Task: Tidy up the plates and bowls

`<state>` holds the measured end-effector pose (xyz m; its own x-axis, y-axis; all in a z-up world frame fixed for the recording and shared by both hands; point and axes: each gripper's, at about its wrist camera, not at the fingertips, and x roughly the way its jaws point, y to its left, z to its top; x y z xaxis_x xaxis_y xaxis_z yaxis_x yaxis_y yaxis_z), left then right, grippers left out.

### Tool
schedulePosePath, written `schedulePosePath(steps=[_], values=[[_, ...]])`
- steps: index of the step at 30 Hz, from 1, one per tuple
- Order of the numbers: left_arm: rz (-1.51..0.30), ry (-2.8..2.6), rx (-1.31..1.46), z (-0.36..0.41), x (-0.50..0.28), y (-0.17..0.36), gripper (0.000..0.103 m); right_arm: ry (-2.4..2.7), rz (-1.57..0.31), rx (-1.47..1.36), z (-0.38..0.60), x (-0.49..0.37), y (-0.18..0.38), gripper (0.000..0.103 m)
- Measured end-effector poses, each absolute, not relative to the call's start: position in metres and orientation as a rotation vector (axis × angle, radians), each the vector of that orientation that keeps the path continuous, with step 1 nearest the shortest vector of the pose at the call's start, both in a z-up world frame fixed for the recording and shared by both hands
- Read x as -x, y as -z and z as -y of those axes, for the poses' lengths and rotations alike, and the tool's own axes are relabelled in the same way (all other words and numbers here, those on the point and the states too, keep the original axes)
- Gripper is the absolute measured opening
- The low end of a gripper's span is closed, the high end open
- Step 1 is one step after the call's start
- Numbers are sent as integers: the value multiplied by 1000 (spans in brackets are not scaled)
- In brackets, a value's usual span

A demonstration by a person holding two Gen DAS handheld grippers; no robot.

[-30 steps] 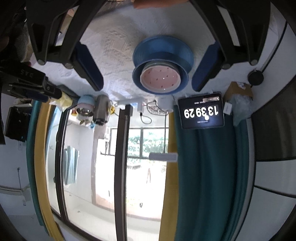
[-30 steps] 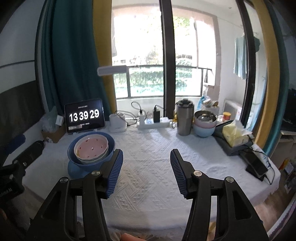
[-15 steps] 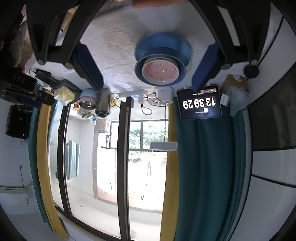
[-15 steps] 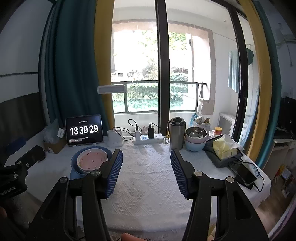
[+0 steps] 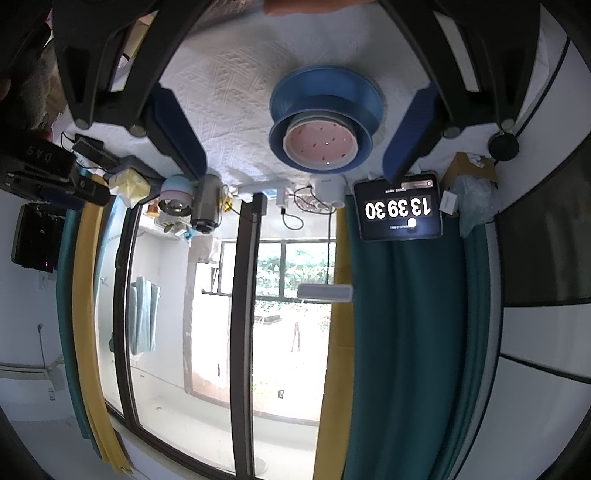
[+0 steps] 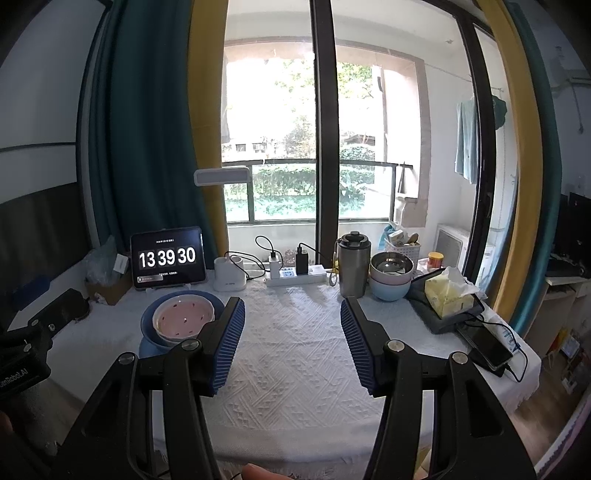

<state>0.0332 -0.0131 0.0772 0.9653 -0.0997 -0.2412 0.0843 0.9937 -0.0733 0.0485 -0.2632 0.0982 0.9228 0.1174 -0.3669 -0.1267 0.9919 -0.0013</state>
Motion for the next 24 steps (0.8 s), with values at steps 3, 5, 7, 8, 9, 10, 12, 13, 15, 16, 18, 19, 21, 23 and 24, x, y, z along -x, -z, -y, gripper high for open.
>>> schedulePosePath(steps=[3,5,7,8,9,10,12,13,15,16,18,19,21,23,24], values=[[-250,93,64,13,-33,-77,97,-125,-375,25,263,-49,-98,57],[-249,94,64,13,-33,-77,97,-124,-375,25,263,-49,-98,57],[-249,94,63,13,-33,-77,97,-124,-375,24,263,-49,-98,57],[-250,95,63,13,-33,-76,97,-123,-376,24,263,-49,-98,57],[-250,95,63,13,-33,-76,97,-123,-376,23,263,-49,-97,57],[-250,96,63,13,-33,-76,97,-124,-376,24,263,-49,-97,57],[-250,96,63,14,-32,-76,97,-123,-376,24,263,-49,-97,57],[-250,96,63,14,-32,-76,97,-124,-377,24,263,-49,-97,57],[-250,95,64,14,-32,-76,97,-123,-377,24,264,-49,-97,58],[-251,97,63,14,-33,-76,97,-124,-378,24,264,-49,-97,58],[-251,95,63,14,-32,-75,97,-121,-380,22,264,-50,-96,58],[-252,95,63,14,-32,-75,97,-120,-382,21,264,-49,-95,58],[-252,94,63,14,-32,-75,97,-120,-384,20,265,-50,-94,58],[-253,95,62,14,-32,-75,97,-120,-385,20,265,-49,-93,58],[-254,95,62,15,-32,-74,97,-120,-385,20,265,-50,-94,58]])
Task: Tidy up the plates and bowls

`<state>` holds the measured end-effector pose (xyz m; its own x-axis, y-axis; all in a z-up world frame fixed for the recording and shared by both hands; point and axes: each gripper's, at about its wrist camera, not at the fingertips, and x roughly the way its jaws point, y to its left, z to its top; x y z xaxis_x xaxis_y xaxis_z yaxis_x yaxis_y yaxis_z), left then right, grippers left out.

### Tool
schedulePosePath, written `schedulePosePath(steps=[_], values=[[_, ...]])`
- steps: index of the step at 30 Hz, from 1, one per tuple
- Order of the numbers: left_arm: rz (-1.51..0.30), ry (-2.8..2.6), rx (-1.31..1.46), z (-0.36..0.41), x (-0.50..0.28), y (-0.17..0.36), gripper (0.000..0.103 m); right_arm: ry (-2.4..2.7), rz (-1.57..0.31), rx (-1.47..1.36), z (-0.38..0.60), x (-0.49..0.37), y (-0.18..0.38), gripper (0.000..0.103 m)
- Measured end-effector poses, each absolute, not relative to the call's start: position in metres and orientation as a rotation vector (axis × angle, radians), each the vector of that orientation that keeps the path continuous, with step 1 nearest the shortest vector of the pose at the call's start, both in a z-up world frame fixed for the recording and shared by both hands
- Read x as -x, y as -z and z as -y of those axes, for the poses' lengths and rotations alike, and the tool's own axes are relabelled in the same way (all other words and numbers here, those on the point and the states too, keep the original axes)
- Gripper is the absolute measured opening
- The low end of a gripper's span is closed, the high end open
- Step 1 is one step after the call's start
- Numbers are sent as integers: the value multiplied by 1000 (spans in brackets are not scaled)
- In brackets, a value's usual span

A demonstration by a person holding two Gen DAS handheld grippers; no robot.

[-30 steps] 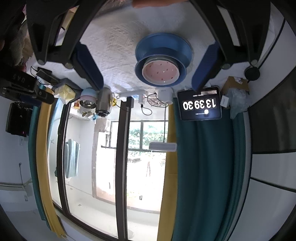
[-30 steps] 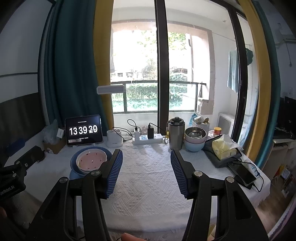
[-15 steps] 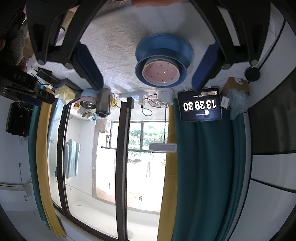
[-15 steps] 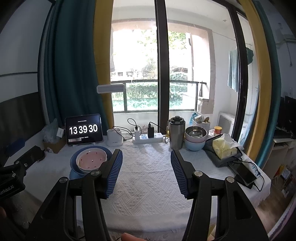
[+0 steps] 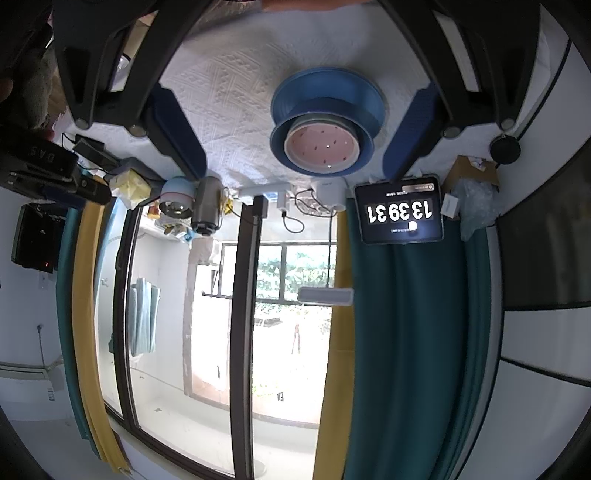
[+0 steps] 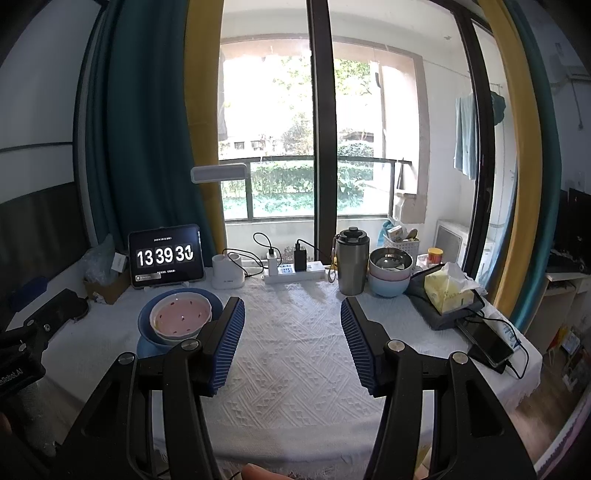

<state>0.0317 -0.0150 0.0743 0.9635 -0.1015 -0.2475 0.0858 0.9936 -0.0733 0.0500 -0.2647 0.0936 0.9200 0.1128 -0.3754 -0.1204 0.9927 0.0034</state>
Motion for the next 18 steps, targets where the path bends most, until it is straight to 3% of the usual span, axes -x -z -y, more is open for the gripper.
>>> schedulePosePath(steps=[18], values=[[-255,95,63,16,-31,-74,97,-118,-387,19,265,-50,-93,58]])
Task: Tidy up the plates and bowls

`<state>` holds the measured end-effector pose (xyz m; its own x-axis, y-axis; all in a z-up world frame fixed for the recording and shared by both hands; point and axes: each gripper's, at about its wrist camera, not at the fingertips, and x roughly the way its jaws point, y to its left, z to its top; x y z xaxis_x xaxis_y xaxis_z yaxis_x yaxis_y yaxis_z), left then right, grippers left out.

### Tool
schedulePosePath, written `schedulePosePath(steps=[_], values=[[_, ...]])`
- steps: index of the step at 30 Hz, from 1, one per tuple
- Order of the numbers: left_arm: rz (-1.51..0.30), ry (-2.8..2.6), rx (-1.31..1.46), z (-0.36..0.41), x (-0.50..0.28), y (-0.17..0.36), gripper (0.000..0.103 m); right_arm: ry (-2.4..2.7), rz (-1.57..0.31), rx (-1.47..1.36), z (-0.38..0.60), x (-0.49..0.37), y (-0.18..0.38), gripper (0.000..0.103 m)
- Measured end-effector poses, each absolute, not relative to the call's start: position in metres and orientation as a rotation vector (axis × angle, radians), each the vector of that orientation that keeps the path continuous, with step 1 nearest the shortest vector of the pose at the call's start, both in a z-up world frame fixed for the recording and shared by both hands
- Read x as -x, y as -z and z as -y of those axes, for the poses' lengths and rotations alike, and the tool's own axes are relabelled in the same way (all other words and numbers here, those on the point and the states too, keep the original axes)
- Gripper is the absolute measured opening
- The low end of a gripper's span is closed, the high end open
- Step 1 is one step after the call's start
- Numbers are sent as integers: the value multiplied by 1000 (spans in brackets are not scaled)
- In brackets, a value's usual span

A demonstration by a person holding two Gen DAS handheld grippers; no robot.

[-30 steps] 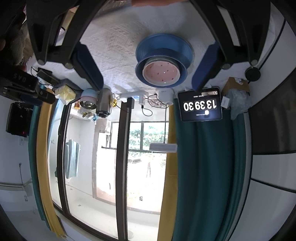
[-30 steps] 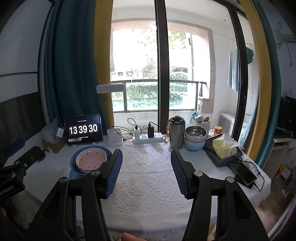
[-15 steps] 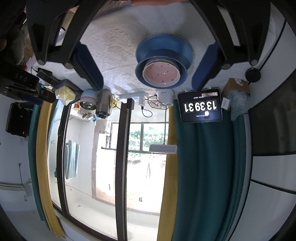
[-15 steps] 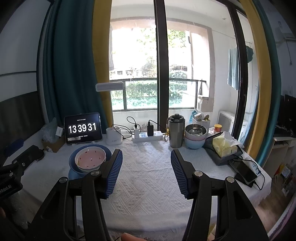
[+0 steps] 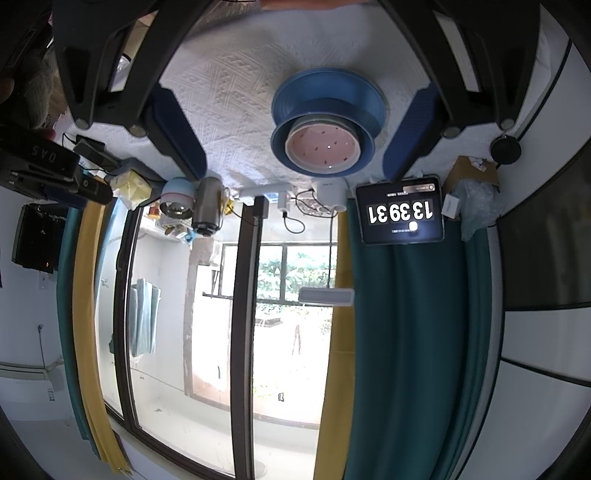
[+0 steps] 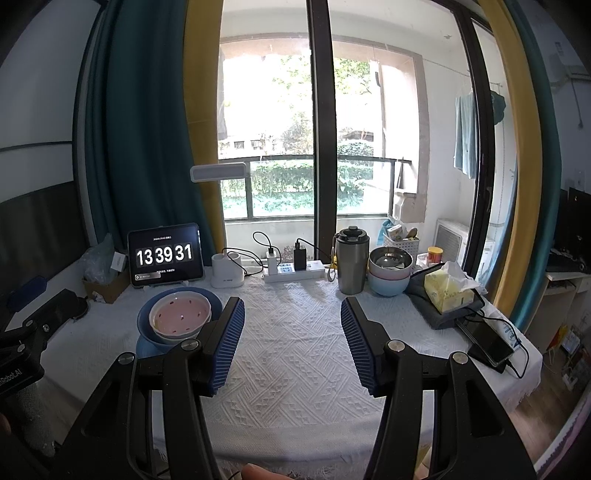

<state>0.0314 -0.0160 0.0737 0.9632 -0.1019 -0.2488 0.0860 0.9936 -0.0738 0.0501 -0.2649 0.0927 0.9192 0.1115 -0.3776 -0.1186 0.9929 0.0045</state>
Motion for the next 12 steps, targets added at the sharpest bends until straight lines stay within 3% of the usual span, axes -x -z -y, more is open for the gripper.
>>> schedulePosePath(steps=[12], values=[[-256,102,64,21,-30,-73,97,-121,-390,17,266,-51,-91,58]])
